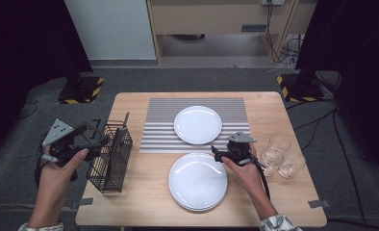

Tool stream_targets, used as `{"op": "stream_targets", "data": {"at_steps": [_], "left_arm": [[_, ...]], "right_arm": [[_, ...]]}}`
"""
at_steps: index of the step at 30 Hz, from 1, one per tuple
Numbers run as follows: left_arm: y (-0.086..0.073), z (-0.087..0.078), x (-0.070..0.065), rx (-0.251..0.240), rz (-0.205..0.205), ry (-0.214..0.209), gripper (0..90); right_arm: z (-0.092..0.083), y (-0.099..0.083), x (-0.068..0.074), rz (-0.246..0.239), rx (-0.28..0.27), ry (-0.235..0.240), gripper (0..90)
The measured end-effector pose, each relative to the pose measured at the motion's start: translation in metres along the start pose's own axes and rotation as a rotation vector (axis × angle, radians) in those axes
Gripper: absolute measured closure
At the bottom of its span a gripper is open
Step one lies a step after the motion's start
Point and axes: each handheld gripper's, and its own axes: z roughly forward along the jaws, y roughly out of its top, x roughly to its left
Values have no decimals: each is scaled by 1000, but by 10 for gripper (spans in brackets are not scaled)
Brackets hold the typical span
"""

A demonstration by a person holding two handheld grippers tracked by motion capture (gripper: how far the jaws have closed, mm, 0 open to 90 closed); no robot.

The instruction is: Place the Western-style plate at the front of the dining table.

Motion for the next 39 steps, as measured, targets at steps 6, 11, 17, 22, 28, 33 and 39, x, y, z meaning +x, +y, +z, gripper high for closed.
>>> {"op": "stream_targets", "data": {"at_steps": [6,11,17,22,28,33,39], "left_arm": [[-1,0,6,-1,-8,22,76],[-1,1,8,2,-7,24,76],[0,2,9,2,-3,27,78],[2,0,16,-25,-26,40,90],[2,-2,20,-35,-37,46,91],[4,0,17,-32,-29,41,91],[12,-2,16,-48,-25,40,91]], "right_arm": [[0,0,0,1,0,-1,103],[0,0,0,1,1,0,102],[1,0,0,-3,4,0,102],[1,-1,1,-2,5,0,102],[1,-1,0,-1,6,0,102],[1,-2,0,2,7,-2,102],[1,-2,-1,4,5,-1,102]]}}
